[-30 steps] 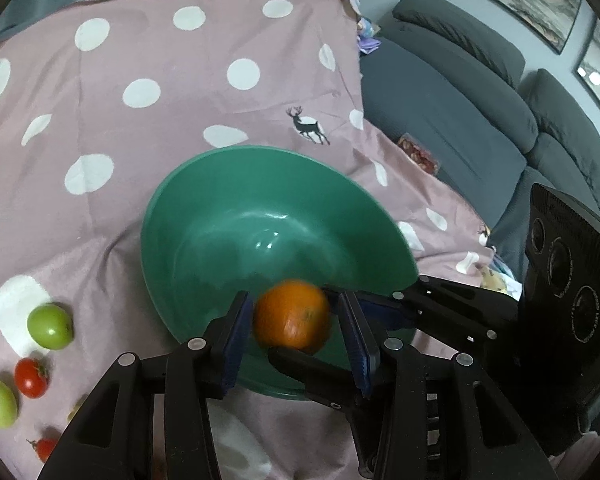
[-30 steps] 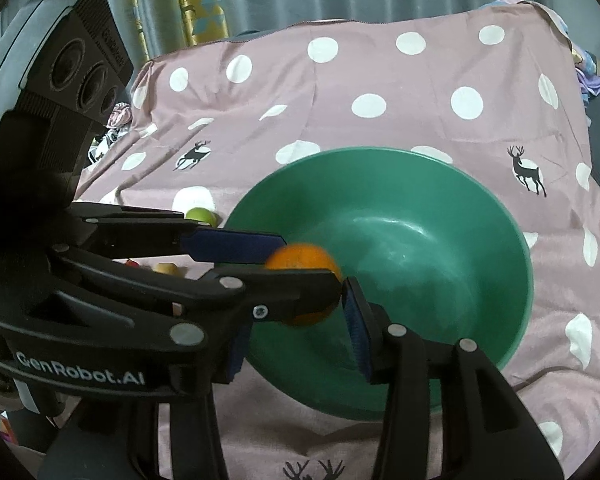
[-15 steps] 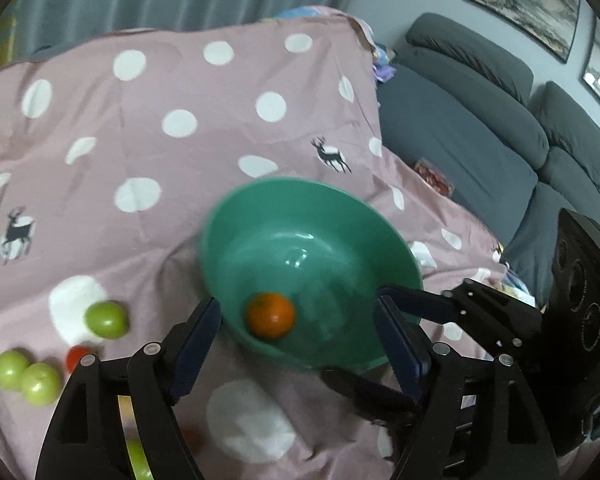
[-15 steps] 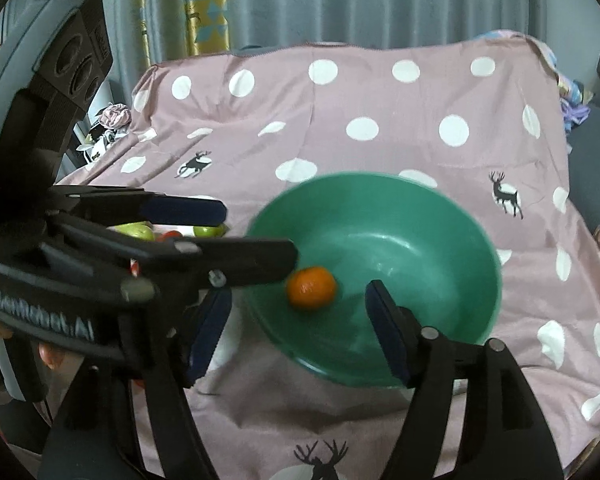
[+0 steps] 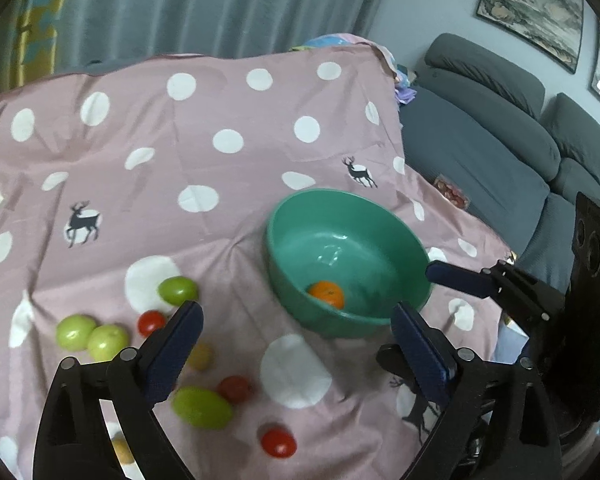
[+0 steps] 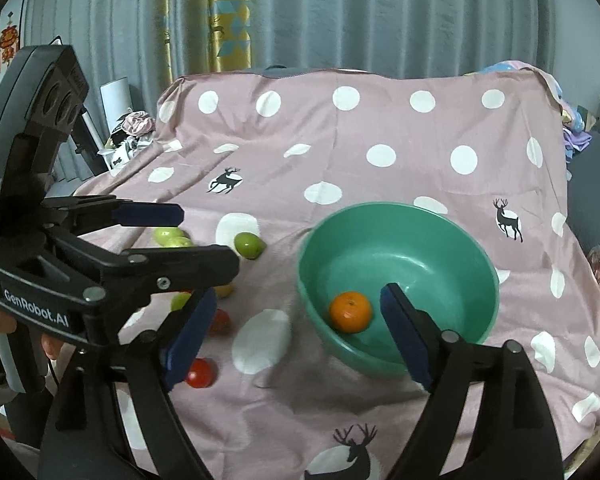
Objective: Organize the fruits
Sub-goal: 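Move the left tool back toward the green plum, then grasp the green plum with the left tool, then carry the green plum with the left tool into the bowl and release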
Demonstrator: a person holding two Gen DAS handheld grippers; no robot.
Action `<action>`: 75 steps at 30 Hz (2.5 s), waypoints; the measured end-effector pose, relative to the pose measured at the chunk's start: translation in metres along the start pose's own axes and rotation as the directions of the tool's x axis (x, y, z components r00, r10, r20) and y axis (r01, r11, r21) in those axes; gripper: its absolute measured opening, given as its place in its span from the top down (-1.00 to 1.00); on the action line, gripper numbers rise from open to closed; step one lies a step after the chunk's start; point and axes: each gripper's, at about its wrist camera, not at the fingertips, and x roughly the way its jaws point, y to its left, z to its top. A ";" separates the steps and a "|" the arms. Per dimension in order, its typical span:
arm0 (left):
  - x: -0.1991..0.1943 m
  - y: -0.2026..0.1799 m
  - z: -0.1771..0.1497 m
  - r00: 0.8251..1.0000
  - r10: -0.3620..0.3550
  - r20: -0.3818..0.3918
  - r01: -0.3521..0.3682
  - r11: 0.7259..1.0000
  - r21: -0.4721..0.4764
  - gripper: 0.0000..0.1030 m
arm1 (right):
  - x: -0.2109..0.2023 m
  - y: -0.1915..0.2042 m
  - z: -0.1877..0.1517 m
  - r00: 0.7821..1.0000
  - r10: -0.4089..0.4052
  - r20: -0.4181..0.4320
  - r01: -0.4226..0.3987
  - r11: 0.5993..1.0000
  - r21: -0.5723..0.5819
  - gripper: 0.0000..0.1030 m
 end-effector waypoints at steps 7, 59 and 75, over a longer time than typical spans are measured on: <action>-0.024 0.026 -0.021 0.996 0.091 0.005 -0.090 0.995 -0.030 -0.93 | 0.006 0.016 -0.008 0.996 0.072 -0.053 -0.071 0.997 0.021 -0.81; 0.041 0.104 -0.077 0.977 -0.116 -0.178 0.054 0.945 -0.322 0.00 | 0.134 0.084 -0.035 0.876 0.362 -0.320 -0.354 0.931 0.084 0.25; 0.020 0.078 -0.063 0.984 -0.120 -0.135 0.083 0.963 -0.255 0.10 | 0.098 0.080 -0.028 0.924 0.309 -0.224 -0.309 0.950 0.035 0.26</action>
